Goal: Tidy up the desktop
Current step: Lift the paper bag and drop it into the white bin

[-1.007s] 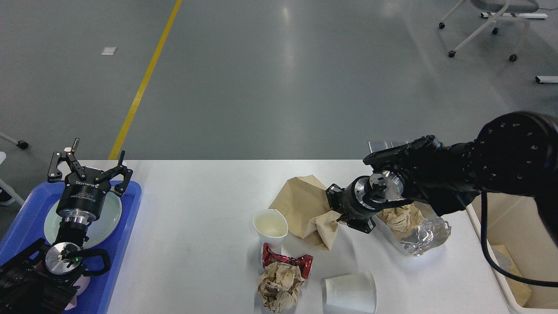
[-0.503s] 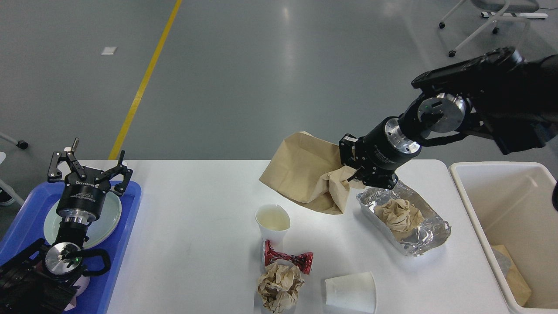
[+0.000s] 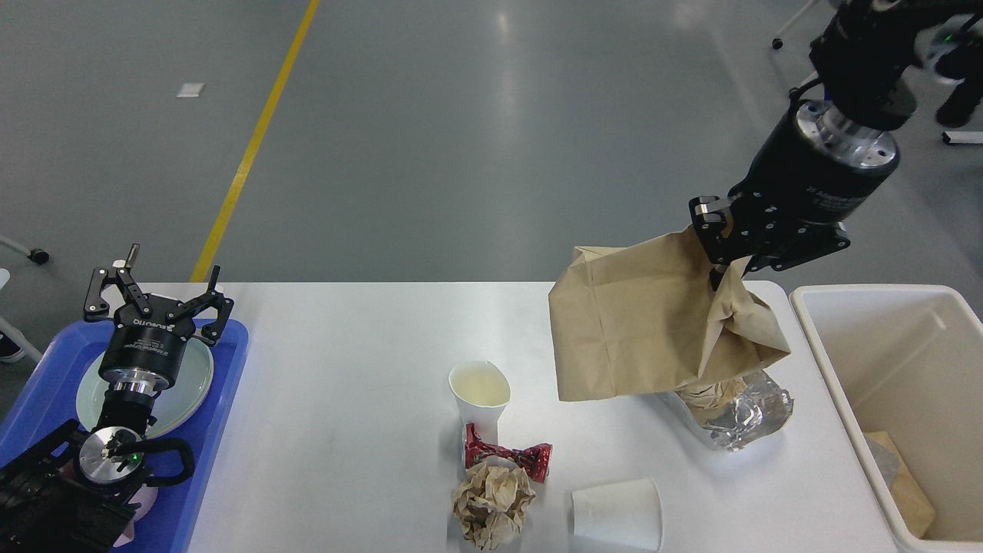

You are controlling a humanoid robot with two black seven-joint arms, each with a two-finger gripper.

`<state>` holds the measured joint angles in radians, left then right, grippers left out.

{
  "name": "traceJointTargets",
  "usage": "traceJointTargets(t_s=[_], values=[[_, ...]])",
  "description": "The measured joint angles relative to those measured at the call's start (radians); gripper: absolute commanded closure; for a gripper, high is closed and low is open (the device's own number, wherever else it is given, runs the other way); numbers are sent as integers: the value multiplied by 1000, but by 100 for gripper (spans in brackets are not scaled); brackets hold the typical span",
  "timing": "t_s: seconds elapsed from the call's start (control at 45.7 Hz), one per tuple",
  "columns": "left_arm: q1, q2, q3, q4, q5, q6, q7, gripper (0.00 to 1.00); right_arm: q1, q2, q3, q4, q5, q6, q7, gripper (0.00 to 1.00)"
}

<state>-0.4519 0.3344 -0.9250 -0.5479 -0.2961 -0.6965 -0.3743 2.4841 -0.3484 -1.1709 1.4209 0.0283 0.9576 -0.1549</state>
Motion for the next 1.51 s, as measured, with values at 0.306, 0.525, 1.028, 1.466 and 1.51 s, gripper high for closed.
traceJointTargets(t_s=[0.306, 0.525, 1.028, 1.466, 1.51], values=[[1, 0, 0, 0, 0, 0, -1, 2, 30, -52, -54, 17, -92, 2, 56, 100], [1, 0, 0, 0, 0, 0, -1, 2, -58, -107, -167, -31, -87, -91, 51, 100], [1, 0, 2, 0, 0, 0, -2, 2, -872, -376, 102, -703, -95, -353, 40, 100], [-1, 0, 0, 0, 0, 0, 0, 2, -1473, -277, 475, -1041, -99, -835, 41, 100], [-1, 0, 0, 0, 0, 0, 0, 2, -1506, -258, 486, -1070, -99, -868, 41, 100]])
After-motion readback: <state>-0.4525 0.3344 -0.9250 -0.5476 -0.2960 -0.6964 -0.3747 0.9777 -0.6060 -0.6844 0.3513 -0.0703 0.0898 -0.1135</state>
